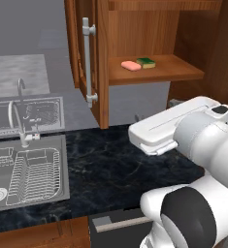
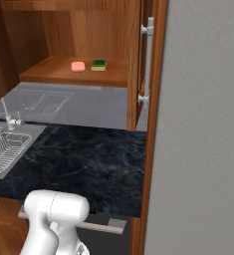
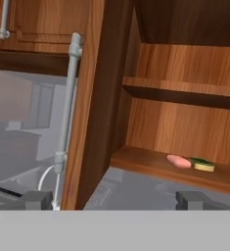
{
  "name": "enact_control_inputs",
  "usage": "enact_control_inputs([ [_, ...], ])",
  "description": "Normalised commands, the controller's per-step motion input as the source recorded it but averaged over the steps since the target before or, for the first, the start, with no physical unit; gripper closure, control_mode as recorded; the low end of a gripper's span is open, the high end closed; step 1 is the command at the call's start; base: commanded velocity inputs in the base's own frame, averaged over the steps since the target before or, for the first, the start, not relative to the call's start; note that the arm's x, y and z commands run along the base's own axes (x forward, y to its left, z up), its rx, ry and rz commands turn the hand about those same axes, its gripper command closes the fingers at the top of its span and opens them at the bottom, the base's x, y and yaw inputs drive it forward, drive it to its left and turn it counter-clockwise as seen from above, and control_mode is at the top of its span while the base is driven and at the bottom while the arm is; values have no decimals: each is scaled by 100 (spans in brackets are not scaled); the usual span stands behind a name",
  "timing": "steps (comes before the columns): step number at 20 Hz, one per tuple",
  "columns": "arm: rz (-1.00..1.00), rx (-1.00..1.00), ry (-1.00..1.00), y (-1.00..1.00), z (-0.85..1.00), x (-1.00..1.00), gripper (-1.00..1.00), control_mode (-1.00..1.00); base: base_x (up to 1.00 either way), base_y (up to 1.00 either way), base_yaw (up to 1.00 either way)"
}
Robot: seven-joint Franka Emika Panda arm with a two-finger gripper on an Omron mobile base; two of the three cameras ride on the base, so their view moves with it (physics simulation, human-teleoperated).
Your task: Pick up the sponge and bar soap from the sink, and place them back in the cabinet, and close the cabinet doors.
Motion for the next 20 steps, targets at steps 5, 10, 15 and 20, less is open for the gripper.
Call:
enact_control_inputs([
  [5, 0, 5, -6, 17, 0, 0, -100, -100, 0, 0, 0],
  [10, 0, 3, -7, 18, 0, 0, -100, -100, 0, 0, 0],
  [15, 0, 2, -6, 16, 0, 0, -100, -100, 0, 0, 0],
  [20, 0, 2, -7, 13, 0, 0, -100, -100, 0, 0, 0],
])
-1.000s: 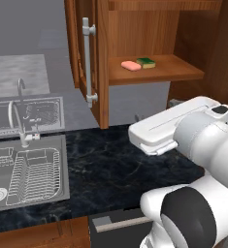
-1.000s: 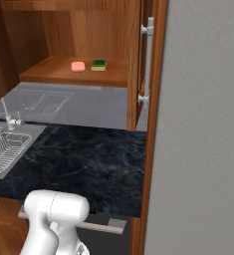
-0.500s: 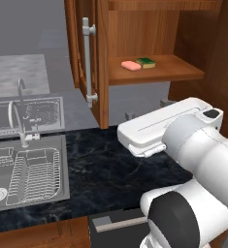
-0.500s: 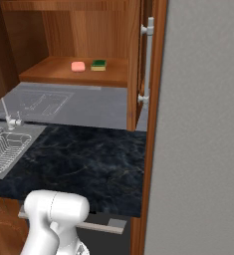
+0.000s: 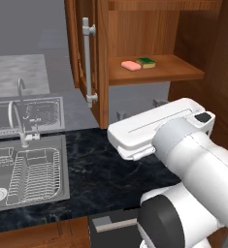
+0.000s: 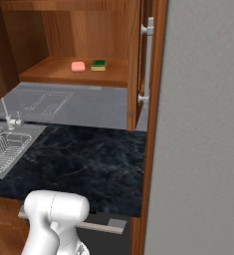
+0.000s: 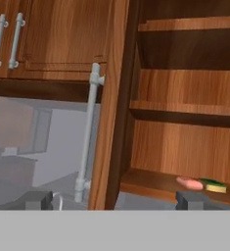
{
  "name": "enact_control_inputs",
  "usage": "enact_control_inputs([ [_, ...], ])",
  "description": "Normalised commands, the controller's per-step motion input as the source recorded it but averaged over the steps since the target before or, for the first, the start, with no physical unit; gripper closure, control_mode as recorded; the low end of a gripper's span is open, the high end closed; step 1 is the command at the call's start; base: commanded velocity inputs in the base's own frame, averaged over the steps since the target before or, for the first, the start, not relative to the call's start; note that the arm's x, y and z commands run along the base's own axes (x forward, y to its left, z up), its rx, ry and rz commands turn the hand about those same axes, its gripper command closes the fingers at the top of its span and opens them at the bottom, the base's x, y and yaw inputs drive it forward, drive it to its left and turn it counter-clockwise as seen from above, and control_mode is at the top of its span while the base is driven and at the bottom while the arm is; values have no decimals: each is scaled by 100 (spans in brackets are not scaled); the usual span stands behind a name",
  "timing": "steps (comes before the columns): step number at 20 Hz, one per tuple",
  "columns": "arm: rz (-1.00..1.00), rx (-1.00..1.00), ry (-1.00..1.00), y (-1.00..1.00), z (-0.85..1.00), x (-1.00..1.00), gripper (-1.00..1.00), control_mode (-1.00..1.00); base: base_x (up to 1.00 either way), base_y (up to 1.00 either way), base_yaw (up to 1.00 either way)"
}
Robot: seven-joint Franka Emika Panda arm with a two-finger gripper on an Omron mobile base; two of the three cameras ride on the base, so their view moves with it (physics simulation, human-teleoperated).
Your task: Pick up the sponge and bar soap from the sink, and place them back in the cabinet, and close the cabinet doors.
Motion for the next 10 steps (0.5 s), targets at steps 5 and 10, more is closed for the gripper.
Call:
enact_control_inputs([
  [5, 0, 4, -6, 12, 0, 4, -100, -100, 0, 0, 0],
  [10, 0, 3, -5, 11, 0, 8, -100, -100, 0, 0, 0],
])
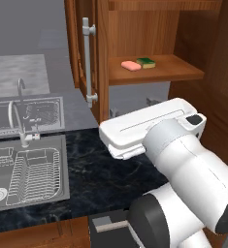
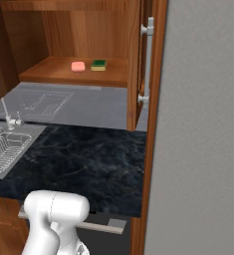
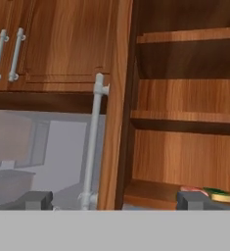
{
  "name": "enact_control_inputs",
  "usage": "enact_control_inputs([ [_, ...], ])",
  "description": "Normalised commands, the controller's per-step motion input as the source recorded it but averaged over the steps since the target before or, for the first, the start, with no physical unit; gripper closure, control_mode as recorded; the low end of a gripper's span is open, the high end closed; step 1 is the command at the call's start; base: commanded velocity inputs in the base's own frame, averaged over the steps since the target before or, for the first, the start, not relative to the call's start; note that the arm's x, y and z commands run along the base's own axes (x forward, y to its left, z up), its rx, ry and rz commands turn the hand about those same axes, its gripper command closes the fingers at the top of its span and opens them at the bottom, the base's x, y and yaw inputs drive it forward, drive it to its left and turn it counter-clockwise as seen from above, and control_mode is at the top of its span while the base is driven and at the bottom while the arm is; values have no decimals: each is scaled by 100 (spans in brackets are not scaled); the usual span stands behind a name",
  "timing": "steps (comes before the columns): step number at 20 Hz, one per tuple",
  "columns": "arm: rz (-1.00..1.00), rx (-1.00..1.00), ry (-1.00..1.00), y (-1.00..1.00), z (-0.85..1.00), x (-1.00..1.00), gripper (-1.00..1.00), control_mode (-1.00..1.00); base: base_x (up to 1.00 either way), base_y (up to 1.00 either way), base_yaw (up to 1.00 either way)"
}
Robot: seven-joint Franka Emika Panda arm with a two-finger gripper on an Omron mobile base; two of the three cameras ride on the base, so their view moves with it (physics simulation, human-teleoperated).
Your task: Pick up the sponge and bar soap from the sink, and place them back in the cabinet, and close the cabinet doors.
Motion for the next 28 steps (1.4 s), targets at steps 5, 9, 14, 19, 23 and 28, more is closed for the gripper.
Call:
enact_control_inputs([
  [5, 0, 3, -3, 8, 0, 14, -100, -100, 0, 0, 0],
  [9, 0, 2, 0, 0, 0, 25, -100, -100, 0, 0, 0],
  [14, 0, 0, 0, 3, -1, 20, -100, -100, 0, 0, 0],
  [19, -1, 0, 0, 29, -10, 10, -100, -100, 0, 0, 0],
  [23, -1, 0, 0, 31, -10, 0, -100, -100, 0, 0, 0],
  [28, 0, 0, 0, 16, -1, 1, -100, -100, 0, 0, 0],
])
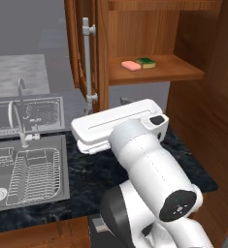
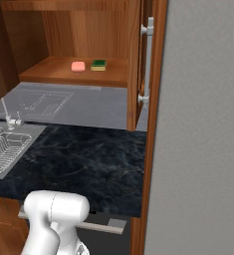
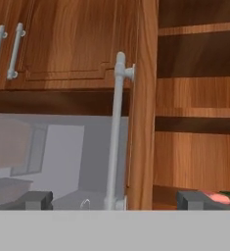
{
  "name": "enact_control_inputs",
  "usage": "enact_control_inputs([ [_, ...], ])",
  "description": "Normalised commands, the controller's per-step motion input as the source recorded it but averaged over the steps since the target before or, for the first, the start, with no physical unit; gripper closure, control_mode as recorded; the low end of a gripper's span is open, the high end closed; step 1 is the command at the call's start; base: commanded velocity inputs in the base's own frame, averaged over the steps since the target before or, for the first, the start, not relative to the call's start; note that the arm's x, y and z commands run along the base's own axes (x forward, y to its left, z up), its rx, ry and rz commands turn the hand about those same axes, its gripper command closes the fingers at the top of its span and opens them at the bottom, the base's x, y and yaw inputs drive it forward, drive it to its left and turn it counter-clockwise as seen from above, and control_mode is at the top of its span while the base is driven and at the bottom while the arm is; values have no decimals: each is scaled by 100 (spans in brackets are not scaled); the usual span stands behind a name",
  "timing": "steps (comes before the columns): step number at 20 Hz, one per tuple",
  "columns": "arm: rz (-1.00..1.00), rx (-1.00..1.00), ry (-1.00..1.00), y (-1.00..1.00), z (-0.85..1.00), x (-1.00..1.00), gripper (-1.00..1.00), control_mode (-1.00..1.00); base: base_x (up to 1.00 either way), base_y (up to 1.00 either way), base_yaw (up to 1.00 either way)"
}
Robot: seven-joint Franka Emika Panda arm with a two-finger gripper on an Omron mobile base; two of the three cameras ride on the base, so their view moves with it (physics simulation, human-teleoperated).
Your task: Pick up the sponge and bar soap from the sink, and place them back in the cabinet, and close the cabinet doors.
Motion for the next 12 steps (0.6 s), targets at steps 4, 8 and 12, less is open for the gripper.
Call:
enact_control_inputs([
  [4, -1, 0, 0, 8, -4, 7, -100, -100, 0, 0, 0],
  [8, -2, 0, 0, 8, -6, 16, -100, -100, 0, 0, 0],
  [12, -2, 0, 0, 15, -11, 19, -100, -100, 0, 0, 0],
])
